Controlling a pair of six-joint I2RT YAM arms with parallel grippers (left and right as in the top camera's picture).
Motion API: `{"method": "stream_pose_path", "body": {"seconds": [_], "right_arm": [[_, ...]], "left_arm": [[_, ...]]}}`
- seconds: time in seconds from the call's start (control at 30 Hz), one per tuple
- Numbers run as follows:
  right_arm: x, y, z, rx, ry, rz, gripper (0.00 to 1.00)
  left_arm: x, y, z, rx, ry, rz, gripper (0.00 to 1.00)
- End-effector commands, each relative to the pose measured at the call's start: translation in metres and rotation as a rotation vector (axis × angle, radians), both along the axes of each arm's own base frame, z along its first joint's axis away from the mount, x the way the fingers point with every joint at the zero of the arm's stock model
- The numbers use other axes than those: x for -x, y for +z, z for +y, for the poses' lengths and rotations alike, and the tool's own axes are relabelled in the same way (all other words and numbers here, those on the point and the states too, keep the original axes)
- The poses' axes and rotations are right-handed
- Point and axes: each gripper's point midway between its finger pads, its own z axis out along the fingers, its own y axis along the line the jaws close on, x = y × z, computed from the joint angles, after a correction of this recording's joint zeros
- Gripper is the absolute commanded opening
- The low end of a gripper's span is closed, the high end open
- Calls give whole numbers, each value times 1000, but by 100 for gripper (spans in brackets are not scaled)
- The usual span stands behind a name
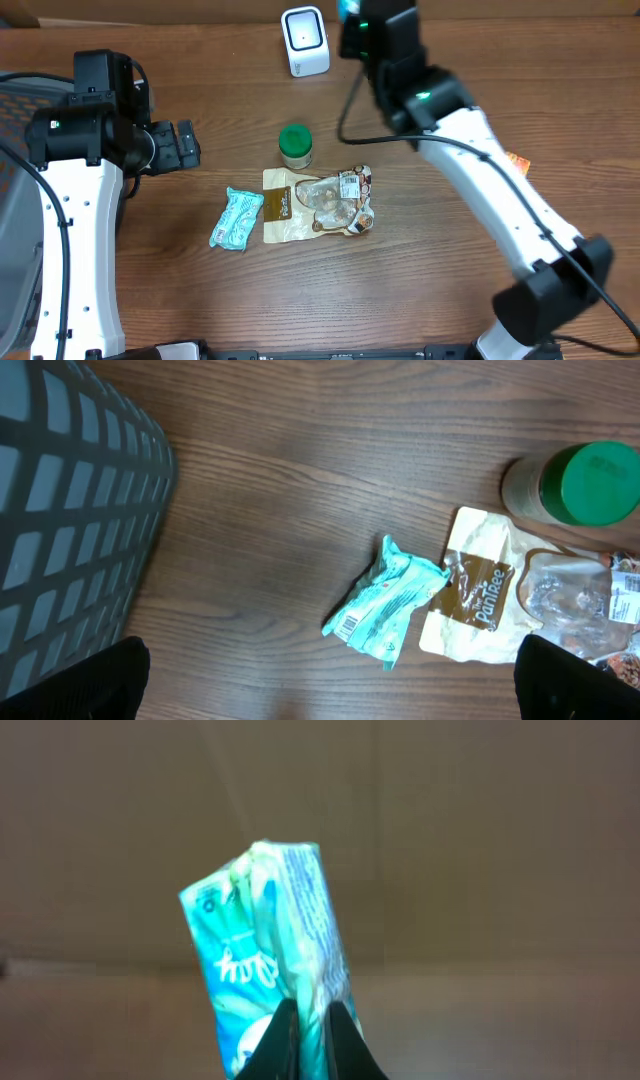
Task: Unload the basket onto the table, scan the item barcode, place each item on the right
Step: 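Carry the Kleenex pack to the white scanner and hold it, then move the Kleenex pack right and lower it beside the orange box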
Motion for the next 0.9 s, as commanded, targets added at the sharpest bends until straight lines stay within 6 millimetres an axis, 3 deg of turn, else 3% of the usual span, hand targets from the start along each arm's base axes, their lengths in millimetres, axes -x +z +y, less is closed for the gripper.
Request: {"method": "stream_pose_path", "body": {"seconds": [0.0,0.2,0.4,0.57,0.73,0.87], "right_arm": [[-24,-15,3,232,-77,-78,4],[-62,-58,38,413,-24,-175,4],[-88,-127,53,595,4,-196,4],[-97,-185,60,697,49,-153,4],[-99,-205,71,693,107,-156,4],[-99,-210,76,689,134,-159,4]], "left_arm": [[-2,2,0,5,-6,-6,99],[-2,2,0,5,-6,-6,99],[-2,2,0,5,-6,-6,99],[-2,2,0,5,-6,-6,100],[-2,2,0,5,-6,-6,100],[-2,2,0,5,-6,-6,100]]}}
